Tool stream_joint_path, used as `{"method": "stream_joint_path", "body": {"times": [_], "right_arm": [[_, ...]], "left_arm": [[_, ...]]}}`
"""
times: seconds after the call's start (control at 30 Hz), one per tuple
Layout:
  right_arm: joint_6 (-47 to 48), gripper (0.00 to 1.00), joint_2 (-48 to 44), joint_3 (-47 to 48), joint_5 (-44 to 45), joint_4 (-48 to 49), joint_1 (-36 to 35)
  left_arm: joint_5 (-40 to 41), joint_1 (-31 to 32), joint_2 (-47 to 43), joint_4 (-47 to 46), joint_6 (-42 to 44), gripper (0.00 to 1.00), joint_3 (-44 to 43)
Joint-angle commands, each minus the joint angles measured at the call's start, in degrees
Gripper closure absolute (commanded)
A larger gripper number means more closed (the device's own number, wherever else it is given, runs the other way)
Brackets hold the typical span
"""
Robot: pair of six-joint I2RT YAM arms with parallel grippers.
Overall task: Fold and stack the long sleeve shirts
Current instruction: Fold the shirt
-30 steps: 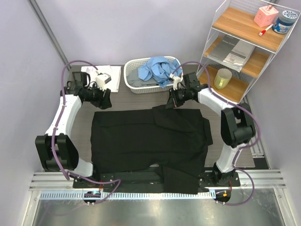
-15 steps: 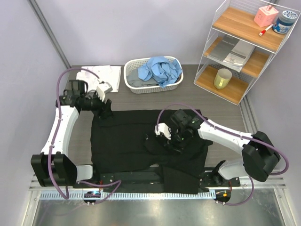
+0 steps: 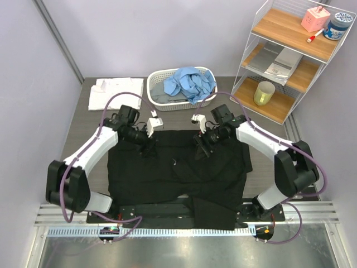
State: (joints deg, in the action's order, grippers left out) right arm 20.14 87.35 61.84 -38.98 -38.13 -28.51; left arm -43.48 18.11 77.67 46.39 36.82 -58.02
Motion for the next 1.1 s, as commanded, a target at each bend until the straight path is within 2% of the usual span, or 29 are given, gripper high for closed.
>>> {"method": "stream_joint_path", "body": {"times": [0.0, 0.07, 0.17, 0.27, 0.3, 0.37, 0.43, 0.47, 0.53, 0.6, 0.77, 0.9, 1.07], "right_arm": [[-18.2, 0.23, 0.7, -2.6, -6.0, 12.3, -1.9], [-20.0, 0.2, 1.2, -3.3, -3.6, 16.1, -3.3], [-18.3, 0.2, 4.0, -3.0, -1.5, 15.5, -6.5], [-14.9, 0.29, 6.5, -3.3, -0.3, 15.6, -9.5], [-14.1, 0.44, 8.0, -3.2, -0.2, 15.7, -10.1], [-12.9, 0.63, 9.4, -1.9, -1.6, 16.1, -10.7], [-11.9, 0.75, 10.7, 0.0, -1.5, 15.8, -11.1], [-9.9, 0.88, 10.8, 2.7, -1.0, 14.1, -11.1], [-7.1, 0.97, 10.2, 6.8, 0.7, 11.4, -11.1], [-3.3, 0.99, 9.0, 8.3, 0.5, 8.2, -11.1], [4.4, 0.99, -0.9, 7.7, -0.8, 5.3, -13.6], [8.2, 0.99, -5.6, 6.6, 0.8, 4.3, -14.9], [9.5, 0.99, -7.7, 7.9, 2.5, 2.2, -15.1]], "left_arm": [[-4.4, -1.3, 3.5, -10.2, -9.7, 0.36, -3.0], [-4.7, -3.2, 1.2, -12.4, -13.8, 0.34, -1.3], [-3.5, -4.0, -3.2, -11.9, -14.9, 0.32, 1.3], [-3.1, -4.1, -8.0, -11.1, -14.8, 0.29, 4.9], [-3.4, -4.0, -9.2, -11.2, -14.8, 0.28, 5.9], [-3.9, -4.0, -11.5, -11.5, -16.1, 0.25, 7.6], [-4.4, -4.1, -12.4, -11.8, -18.3, 0.24, 8.4], [-4.9, -4.0, -12.8, -11.6, -20.0, 0.24, 8.7], [-5.6, -4.0, -14.6, -12.0, -21.7, 0.23, 9.8], [-6.3, -4.0, -16.7, -12.6, -22.2, 0.21, 10.9], [-6.8, -2.3, -20.2, -17.7, -20.4, 0.0, 10.6], [-5.5, 0.9, -21.3, -23.5, -17.3, 0.0, 9.1], [-4.7, 4.6, -19.7, -25.2, -16.3, 0.0, 7.7]]}}
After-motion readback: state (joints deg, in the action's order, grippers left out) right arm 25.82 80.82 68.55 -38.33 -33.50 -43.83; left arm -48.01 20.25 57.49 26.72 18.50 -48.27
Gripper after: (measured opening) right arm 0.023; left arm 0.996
